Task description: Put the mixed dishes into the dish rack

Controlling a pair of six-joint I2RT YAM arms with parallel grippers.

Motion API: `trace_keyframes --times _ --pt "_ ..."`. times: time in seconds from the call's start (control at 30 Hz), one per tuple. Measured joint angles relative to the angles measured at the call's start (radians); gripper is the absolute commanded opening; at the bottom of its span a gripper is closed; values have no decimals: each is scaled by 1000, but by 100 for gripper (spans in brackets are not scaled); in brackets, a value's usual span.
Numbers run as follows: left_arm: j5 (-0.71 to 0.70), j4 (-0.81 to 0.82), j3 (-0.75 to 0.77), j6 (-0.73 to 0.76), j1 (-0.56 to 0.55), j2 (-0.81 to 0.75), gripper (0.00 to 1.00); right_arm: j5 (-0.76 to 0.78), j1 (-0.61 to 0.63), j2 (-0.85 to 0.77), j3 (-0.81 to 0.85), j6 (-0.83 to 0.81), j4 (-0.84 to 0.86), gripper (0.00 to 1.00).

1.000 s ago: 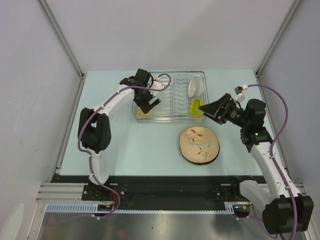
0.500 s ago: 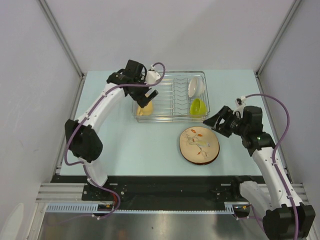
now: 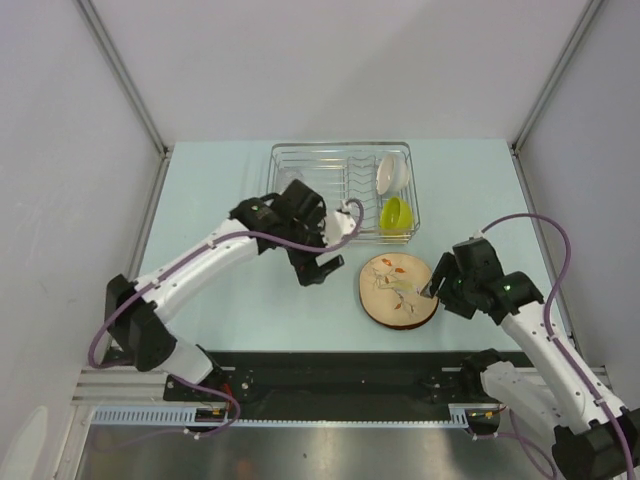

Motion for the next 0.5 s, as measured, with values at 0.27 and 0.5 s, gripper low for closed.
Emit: trace_keyframes --times 0.27,0.5 --pt "-4 111 -56 3 -85 152 100 190 97 104 -32 173 -21 77" --pt "-24 261 -59 37 -92 252 100 232 69 113 -123 232 97 77"
